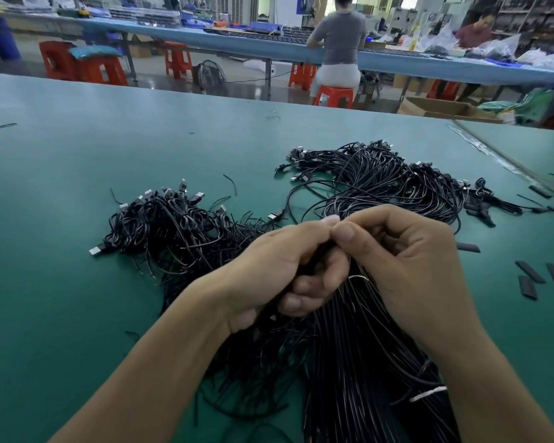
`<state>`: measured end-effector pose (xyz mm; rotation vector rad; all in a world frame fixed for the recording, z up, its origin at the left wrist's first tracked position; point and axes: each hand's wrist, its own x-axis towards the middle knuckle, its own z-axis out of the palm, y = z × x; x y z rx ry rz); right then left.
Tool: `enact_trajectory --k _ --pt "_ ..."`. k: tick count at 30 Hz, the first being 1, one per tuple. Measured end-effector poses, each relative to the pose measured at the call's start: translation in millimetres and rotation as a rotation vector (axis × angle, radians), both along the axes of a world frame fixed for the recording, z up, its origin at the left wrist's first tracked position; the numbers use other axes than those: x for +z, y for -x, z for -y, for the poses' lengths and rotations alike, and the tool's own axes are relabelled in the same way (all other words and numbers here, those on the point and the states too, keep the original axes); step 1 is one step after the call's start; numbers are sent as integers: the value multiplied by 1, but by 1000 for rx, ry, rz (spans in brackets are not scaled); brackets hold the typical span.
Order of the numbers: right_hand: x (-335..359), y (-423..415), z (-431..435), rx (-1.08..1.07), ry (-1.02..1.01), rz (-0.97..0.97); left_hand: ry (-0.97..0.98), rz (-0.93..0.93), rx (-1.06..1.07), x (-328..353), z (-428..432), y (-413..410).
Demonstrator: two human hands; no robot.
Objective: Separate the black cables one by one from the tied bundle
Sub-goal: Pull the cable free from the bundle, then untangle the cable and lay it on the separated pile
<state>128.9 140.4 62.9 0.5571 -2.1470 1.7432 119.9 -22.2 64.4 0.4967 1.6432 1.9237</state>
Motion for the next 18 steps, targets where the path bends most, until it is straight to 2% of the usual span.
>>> enact_trajectory --k 7,10,12,17,18 --pt "-7 3 2 -32 -73 173 -484 95 -90 1 2 1" --pt "-9 1 7 -2 -295 160 -679 112 35 1 0 6" --pt "-8 0 8 21 -427 99 -684 89 186 -1 -2 10" --pt "-1 -4 -1 19 -569 100 -478 -125 477 -9 -10 12" --pt "1 -5 -3 23 -595 89 -389 -178 524 -10 -10 12"
